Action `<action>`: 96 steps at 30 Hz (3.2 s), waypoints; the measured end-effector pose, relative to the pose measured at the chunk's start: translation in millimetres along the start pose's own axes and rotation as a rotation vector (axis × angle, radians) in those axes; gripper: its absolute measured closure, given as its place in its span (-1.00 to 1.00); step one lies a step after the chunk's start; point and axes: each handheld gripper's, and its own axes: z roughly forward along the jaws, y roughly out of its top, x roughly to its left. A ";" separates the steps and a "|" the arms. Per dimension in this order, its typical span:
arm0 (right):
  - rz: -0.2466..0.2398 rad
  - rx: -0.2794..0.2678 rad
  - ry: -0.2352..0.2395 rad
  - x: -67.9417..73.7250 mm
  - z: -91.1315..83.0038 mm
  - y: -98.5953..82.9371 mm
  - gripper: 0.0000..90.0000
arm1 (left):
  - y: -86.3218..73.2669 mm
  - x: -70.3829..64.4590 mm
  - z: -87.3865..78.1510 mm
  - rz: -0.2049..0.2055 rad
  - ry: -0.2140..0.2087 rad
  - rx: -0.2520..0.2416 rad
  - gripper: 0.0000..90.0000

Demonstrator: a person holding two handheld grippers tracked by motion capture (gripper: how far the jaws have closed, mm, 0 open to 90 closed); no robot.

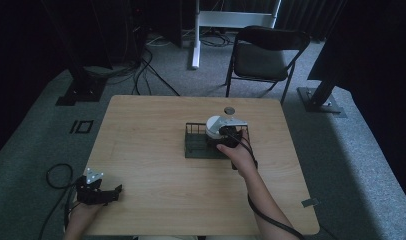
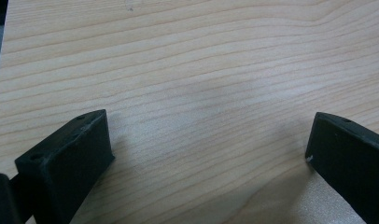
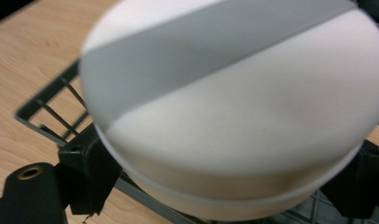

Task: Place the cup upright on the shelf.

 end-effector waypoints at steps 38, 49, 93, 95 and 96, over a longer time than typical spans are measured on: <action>0.012 -0.112 0.034 -16.4 -44.5 -31.0 -0.74 | 0.0 0.0 0.0 0.000 0.000 0.000 -0.99; -0.005 -0.129 0.031 -24.2 -66.8 -48.3 -0.74 | 0.0 0.0 0.0 0.000 0.000 0.000 -0.99; 0.033 -0.070 -0.081 -77.2 -88.5 -134.8 -0.74 | 0.0 0.0 0.0 0.000 0.000 0.000 -0.99; 0.035 -0.059 -0.087 -79.7 -87.8 -138.4 -0.74 | 0.0 0.0 0.0 0.000 0.000 0.000 -0.99; 0.036 -0.054 -0.091 -80.8 -87.7 -139.8 -0.73 | 0.0 0.0 0.0 0.000 0.000 0.000 -0.99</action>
